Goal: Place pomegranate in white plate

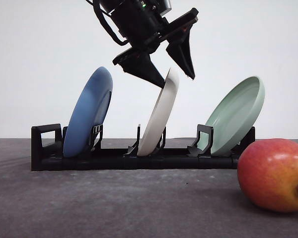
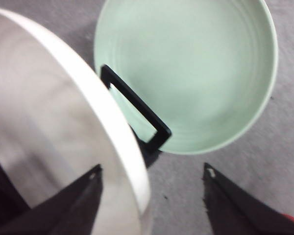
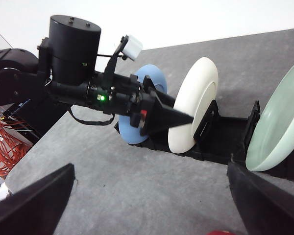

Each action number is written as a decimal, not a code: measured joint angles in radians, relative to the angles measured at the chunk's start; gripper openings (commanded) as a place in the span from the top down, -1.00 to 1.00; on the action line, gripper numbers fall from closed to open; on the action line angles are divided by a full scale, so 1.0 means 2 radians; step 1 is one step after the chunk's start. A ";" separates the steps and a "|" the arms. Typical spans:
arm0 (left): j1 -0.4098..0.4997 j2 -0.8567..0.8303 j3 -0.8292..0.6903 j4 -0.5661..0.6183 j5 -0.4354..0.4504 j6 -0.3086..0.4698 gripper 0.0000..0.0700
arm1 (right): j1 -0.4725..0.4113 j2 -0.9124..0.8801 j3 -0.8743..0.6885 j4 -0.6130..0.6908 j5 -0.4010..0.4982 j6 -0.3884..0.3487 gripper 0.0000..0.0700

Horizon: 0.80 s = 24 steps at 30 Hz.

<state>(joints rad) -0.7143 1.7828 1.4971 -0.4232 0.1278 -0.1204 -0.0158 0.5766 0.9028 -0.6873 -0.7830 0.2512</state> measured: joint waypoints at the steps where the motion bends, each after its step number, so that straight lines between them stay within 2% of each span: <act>1: 0.000 0.000 0.000 0.000 -0.004 0.000 0.11 | 0.000 0.000 0.000 -0.001 0.000 0.000 -0.81; 5: 0.000 0.003 0.000 0.000 -0.011 0.000 0.15 | 0.000 0.000 0.000 -0.002 0.000 0.000 -0.81; 6: 0.000 0.005 0.000 0.000 -0.011 0.000 0.25 | 0.000 0.000 0.000 -0.002 0.000 0.000 -0.81; 9: 0.000 0.011 0.000 -0.002 -0.011 0.000 0.76 | 0.000 0.000 0.000 -0.002 0.000 0.000 -0.81; 11: 0.000 0.012 0.000 -0.004 -0.010 0.000 1.00 | 0.000 0.000 0.000 -0.003 0.000 0.000 -0.81; 20: -0.002 0.012 0.001 -0.009 -0.007 -0.002 1.00 | 0.000 0.000 0.000 -0.007 0.000 0.000 -0.81; 24: -0.002 0.012 0.020 -0.045 -0.006 -0.002 1.00 | 0.000 0.000 0.000 -0.009 0.000 0.000 -0.81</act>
<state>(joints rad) -0.7177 1.8076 1.5365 -0.5127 0.1151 -0.1249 -0.0158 0.5766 0.9028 -0.7045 -0.7830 0.2512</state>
